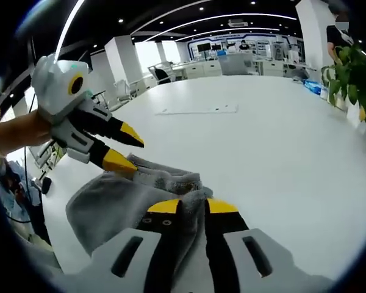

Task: Fold the towel on the table until its edges align and the towel forms a compact rectangular stack.

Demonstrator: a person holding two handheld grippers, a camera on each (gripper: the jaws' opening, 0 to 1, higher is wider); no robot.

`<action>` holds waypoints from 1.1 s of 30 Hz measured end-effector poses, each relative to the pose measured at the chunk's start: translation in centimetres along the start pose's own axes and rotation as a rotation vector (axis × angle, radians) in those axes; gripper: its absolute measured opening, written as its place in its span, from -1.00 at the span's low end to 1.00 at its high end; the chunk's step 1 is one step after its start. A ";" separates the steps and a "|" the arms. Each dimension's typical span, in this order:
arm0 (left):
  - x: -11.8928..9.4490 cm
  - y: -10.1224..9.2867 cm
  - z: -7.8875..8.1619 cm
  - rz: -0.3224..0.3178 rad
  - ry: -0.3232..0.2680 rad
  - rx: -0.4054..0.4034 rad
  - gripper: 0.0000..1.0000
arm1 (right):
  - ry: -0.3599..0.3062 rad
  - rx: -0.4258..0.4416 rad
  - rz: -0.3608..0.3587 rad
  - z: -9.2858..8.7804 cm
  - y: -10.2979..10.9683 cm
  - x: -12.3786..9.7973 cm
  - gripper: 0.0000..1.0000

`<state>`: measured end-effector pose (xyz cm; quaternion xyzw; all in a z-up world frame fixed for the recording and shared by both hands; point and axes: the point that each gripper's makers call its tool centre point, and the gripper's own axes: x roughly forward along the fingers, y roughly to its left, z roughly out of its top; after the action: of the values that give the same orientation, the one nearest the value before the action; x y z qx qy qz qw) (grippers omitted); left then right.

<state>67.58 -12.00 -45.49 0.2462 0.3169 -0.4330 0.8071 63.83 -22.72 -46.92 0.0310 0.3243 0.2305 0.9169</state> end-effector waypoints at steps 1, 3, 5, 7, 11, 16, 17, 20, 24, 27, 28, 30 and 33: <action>-0.6 0.1 0.4 0.016 -0.013 -0.009 -0.40 | -0.003 0.002 0.001 0.0 -0.1 0.0 -0.75; -1.4 0.2 0.9 0.034 -0.038 -0.047 -0.37 | -0.008 0.006 -0.002 -0.1 -0.4 0.0 -0.74; -1.7 0.0 0.5 0.028 -0.038 -0.065 -0.36 | -0.013 0.002 -0.002 0.0 -0.4 -0.3 -0.74; -2.0 -0.4 0.3 0.028 -0.044 -0.064 -0.37 | -0.018 -0.007 0.002 0.0 -0.4 -0.5 -0.74; -2.7 -1.6 -0.1 0.019 -0.044 -0.076 -0.34 | -0.023 -0.025 0.017 0.3 0.0 -1.6 -0.70; -3.4 -2.5 -0.6 0.020 -0.068 -0.093 -0.31 | -0.009 -0.063 0.060 -0.2 0.9 -2.0 -0.61; -3.5 -2.8 -0.7 0.021 -0.071 -0.091 -0.31 | -0.003 -0.080 0.069 -0.4 1.1 -2.4 -0.60; -4.0 -3.7 -1.4 0.014 -0.072 -0.099 -0.30 | -0.003 -0.102 0.087 -0.9 1.8 -3.5 -0.59; -5.1 -5.0 -2.3 0.017 -0.083 -0.126 -0.29 | 0.004 -0.125 0.096 -1.5 2.2 -4.6 -0.56; -5.8 -5.9 -2.8 0.019 -0.086 -0.130 -0.27 | 0.013 -0.125 0.100 -2.0 2.3 -5.1 -0.55; -6.0 -6.1 -2.9 0.020 -0.085 -0.131 -0.27 | 0.015 -0.128 0.098 -2.1 2.3 -5.3 -0.55; -6.5 -6.4 -3.2 0.024 -0.083 -0.139 -0.26 | 0.019 -0.128 0.098 -2.3 2.3 -5.5 -0.54; -7.1 -6.5 -4.1 0.011 -0.085 -0.178 -0.26 | 0.029 -0.137 0.106 -2.7 2.7 -6.0 -0.50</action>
<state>57.77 -8.72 -43.96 0.1566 0.3184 -0.4089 0.8408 57.01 -23.18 -44.98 -0.0179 0.3191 0.3009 0.8985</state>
